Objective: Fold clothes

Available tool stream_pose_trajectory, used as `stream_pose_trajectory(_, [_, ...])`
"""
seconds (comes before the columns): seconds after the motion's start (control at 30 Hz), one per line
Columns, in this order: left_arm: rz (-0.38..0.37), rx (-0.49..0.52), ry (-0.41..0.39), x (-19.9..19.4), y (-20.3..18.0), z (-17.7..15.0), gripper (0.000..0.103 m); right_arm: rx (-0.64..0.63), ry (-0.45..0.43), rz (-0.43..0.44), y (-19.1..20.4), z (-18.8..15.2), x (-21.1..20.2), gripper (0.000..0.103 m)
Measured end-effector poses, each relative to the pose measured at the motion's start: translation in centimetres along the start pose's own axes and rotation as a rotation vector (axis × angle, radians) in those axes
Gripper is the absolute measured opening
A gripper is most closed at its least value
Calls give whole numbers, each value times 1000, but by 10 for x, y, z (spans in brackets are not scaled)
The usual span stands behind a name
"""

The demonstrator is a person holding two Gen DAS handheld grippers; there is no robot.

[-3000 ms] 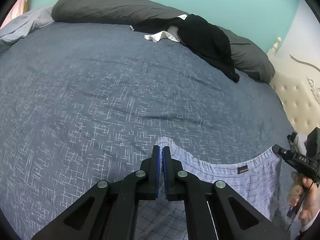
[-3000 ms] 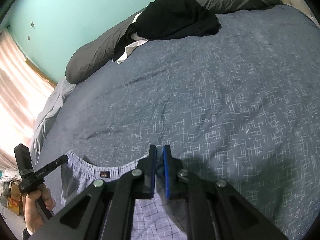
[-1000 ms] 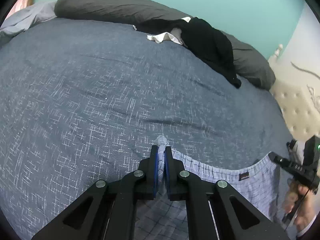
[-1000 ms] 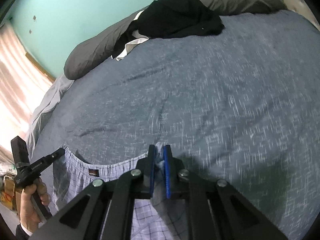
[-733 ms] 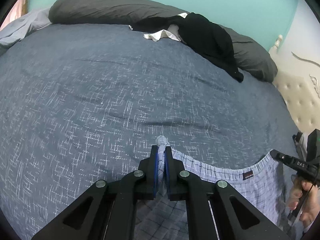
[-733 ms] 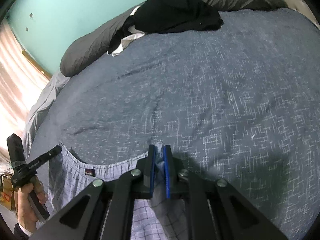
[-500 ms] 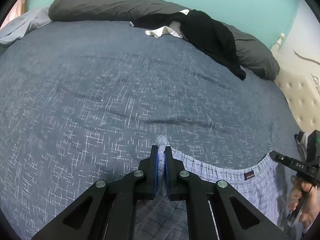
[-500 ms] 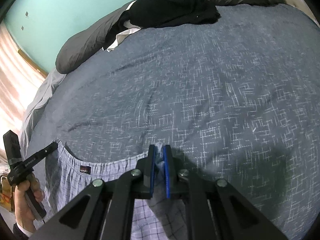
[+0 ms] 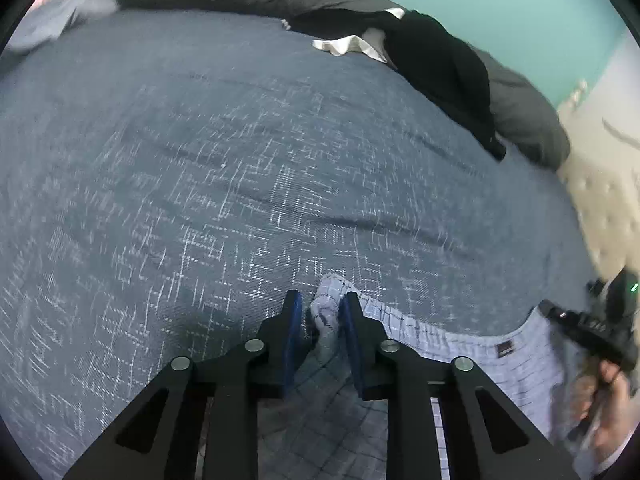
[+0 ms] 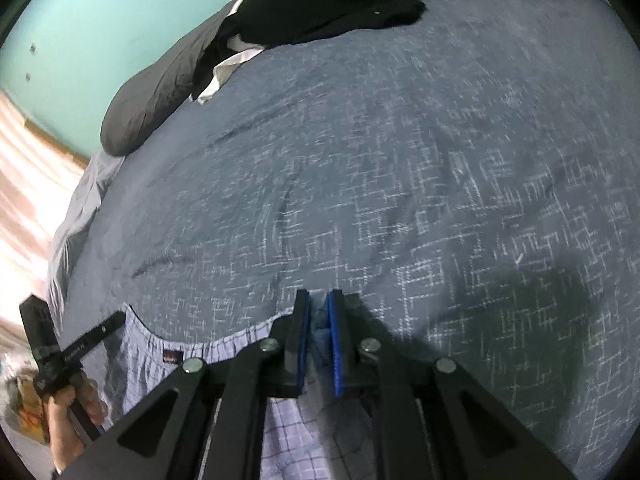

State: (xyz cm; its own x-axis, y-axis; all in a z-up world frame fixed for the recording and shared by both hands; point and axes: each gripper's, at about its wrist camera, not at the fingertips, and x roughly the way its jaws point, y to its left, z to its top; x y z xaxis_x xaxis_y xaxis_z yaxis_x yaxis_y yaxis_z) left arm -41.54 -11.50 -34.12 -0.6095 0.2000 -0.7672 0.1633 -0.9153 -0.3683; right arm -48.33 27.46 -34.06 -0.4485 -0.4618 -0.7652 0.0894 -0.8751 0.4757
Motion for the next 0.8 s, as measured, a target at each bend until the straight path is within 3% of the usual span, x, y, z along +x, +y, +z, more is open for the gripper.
stream_pose_trajectory(0.07, [14, -12, -13, -7, 4, 2, 28, 80, -31, -7, -13, 1, -8, 24])
stream_pose_trajectory(0.17, [27, -28, -41, -21, 7, 3, 29, 191, -58, 41, -31, 1, -20, 24])
stream_pose_trajectory(0.37, [23, -53, -73, -49, 12, -1, 31, 168, -80, 53, -24, -14, -54, 24])
stream_pose_trajectory(0.53, [25, -23, -70, -77, 10, -18, 31, 237, -130, 114, -26, -46, -95, 24])
stream_pose_trajectory(0.73, [39, -34, -78, -112, 15, -48, 33, 346, -206, 117, -42, -100, -140, 24])
stream_pose_trajectory(0.8, [55, -44, -70, -122, 20, -64, 35, 382, -243, 87, -49, -118, -152, 30])
